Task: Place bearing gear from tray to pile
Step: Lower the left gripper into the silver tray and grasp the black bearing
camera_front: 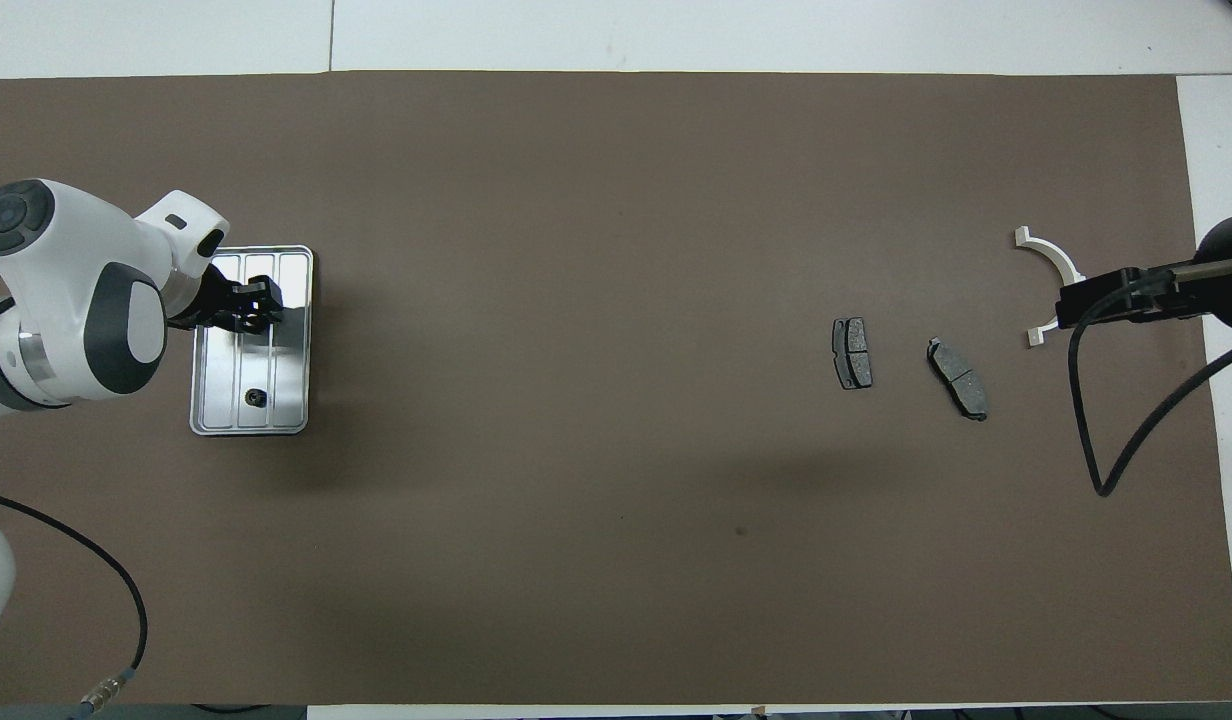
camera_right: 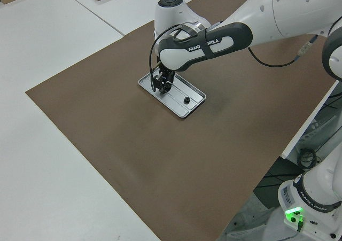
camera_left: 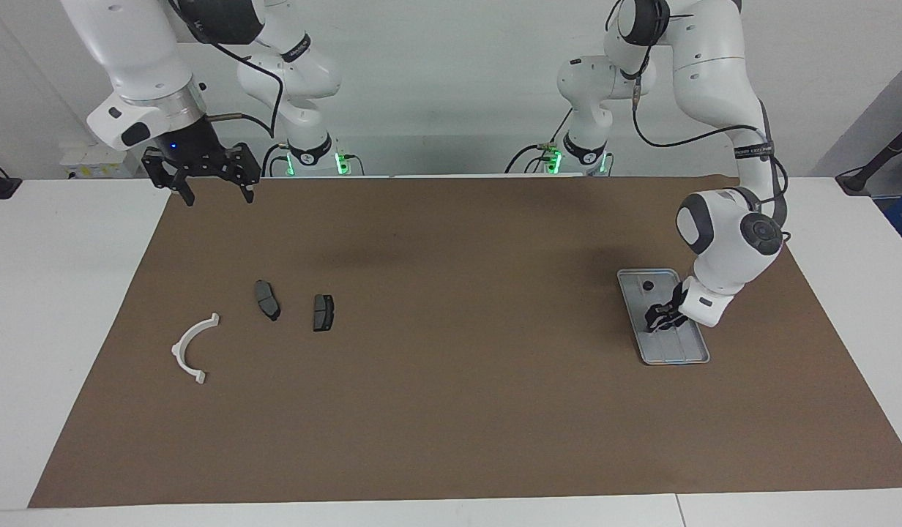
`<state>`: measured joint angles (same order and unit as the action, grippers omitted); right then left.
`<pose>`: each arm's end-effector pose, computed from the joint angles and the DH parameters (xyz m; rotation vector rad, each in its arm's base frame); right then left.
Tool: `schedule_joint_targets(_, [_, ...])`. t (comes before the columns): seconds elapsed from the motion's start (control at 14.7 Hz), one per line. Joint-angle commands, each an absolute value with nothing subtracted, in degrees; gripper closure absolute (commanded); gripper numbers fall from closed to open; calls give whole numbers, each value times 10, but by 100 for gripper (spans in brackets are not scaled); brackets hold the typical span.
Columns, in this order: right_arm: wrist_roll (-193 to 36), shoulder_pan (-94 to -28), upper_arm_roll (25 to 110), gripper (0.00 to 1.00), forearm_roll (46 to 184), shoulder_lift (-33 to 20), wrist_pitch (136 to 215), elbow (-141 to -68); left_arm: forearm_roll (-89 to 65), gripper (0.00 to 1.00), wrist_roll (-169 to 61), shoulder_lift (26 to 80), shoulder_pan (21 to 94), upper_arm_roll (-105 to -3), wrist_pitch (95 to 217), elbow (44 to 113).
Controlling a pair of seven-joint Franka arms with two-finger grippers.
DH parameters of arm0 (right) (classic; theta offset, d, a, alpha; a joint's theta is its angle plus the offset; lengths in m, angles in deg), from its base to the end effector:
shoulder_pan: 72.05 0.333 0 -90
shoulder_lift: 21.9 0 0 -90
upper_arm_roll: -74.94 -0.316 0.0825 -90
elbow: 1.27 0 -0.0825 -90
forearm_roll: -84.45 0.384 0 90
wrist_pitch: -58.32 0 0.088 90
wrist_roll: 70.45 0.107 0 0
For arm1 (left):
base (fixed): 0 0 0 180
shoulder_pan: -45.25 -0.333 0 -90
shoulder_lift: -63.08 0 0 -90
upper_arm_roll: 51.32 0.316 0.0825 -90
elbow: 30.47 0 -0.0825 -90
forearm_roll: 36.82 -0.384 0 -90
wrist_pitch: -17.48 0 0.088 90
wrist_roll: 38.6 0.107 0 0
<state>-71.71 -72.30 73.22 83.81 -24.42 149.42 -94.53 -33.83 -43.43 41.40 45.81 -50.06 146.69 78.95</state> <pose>0.5421 0.0131 0.6234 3.1282 0.0748 0.0098 0.6214 0.0055 0.2961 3.1042 0.2001 -0.0527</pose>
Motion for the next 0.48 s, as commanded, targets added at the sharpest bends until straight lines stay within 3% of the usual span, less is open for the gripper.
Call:
schedule_joint_targets(0.0, [-730, -726, 730, 0, 844, -256, 1496, -957, -330, 64, -440, 418, 463, -497, 1467, 801])
schedule_joint_targets(0.07, [-732, -726, 730, 0, 844, -256, 1499, -956, -330, 88, -441, 418, 462, -497, 1462, 800])
schedule_joint_targets(0.14, [-731, -726, 730, 0, 844, -256, 1499, -957, -330, 100, -441, 418, 462, -497, 1454, 797])
schedule_joint_targets(0.27, [-727, -725, 729, 0, 844, -256, 1498, -957, -330, 100, -482, 414, 467, -499, 1409, 757])
schedule_joint_targets(0.41, [-732, -725, 729, 0, 844, -256, 1498, -957, -330, 100, -570, 398, 515, -500, 1350, 688])
